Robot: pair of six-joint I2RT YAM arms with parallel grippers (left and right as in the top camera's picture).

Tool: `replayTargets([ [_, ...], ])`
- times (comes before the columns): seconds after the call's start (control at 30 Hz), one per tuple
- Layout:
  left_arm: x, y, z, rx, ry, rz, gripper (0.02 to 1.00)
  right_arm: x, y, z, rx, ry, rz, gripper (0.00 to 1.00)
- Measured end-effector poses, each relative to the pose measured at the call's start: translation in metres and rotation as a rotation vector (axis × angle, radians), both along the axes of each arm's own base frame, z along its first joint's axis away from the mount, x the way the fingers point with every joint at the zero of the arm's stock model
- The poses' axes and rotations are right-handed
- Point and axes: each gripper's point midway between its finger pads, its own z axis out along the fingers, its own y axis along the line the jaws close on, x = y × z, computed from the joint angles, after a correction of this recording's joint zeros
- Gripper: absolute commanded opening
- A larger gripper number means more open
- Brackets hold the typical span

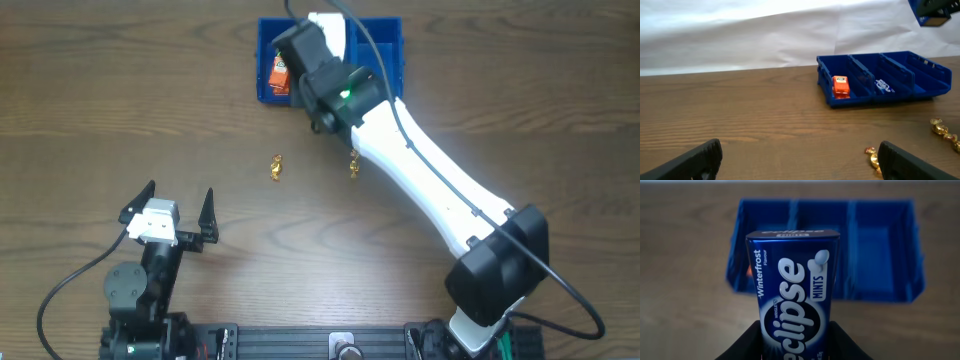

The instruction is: Sort Candies Into Trays

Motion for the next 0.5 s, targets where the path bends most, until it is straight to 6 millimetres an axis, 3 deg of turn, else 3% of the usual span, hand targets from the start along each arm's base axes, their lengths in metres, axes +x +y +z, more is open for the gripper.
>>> replayTargets([
  [0.17,0.000,0.000,0.000,0.000,0.000,0.000,0.998,0.039,-0.031,0.016,0.017,-0.091,-0.027,0.036],
  [0.27,0.000,0.000,0.000,0.000,0.000,0.000,0.998,0.061,-0.050,0.011,0.015,-0.110,-0.047,0.036],
  [0.33,0.000,0.000,0.000,0.000,0.000,0.000,0.998,0.070,-0.055,-0.003,-0.007,-0.099,-0.047,0.036],
  [0.43,0.000,0.000,0.000,0.000,0.000,0.000,0.998,0.079,-0.051,-0.046,-0.058,-0.037,-0.026,0.036],
  [0.5,0.000,0.000,0.000,0.000,0.000,0.000,0.998,0.083,-0.046,-0.064,-0.069,-0.019,-0.016,0.036],
])
